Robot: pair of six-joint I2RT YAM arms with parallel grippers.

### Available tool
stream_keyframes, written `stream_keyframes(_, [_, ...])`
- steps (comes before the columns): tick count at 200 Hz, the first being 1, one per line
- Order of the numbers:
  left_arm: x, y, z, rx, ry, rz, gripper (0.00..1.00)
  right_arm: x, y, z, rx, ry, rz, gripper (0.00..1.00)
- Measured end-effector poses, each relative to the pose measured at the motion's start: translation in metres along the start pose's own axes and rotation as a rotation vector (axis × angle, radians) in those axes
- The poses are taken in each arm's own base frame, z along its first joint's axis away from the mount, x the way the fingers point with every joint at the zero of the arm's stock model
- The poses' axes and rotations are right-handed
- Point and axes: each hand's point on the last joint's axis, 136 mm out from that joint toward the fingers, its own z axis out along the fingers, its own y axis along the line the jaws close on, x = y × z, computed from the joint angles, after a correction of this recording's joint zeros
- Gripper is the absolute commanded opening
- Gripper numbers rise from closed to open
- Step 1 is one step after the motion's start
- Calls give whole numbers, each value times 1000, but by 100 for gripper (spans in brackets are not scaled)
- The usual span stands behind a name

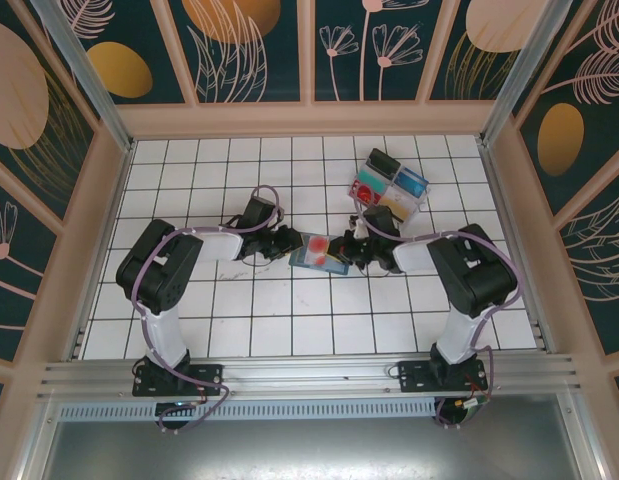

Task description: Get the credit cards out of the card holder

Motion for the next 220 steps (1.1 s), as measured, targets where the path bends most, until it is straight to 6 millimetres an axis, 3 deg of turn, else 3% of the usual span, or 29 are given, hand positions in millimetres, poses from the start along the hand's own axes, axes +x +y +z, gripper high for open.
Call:
stream_keyframes(63, [2, -2, -1, -11, 24, 13, 29, 3, -2, -25, 19, 1, -20, 0])
stream_keyframes(100, [-1, -16, -4, 17, 47, 33, 40, -1, 11, -52, -6, -37, -85, 0])
stream_keyframes(140, [-4, -46, -15, 122, 70, 76, 62, -5, 24, -71, -45, -52, -159, 0])
stream_keyframes(177, [-10, -96, -49, 304, 46, 162, 86, -5, 43, -76, -118, -17, -195, 0])
stream_keyframes(197, [-14, -118, -68, 397, 21, 204, 91, -9, 60, -79, -173, -13, -230, 0])
stream_keyframes(220, [-16, -128, -79, 454, 9, 227, 92, -13, 76, -84, -232, -14, -262, 0])
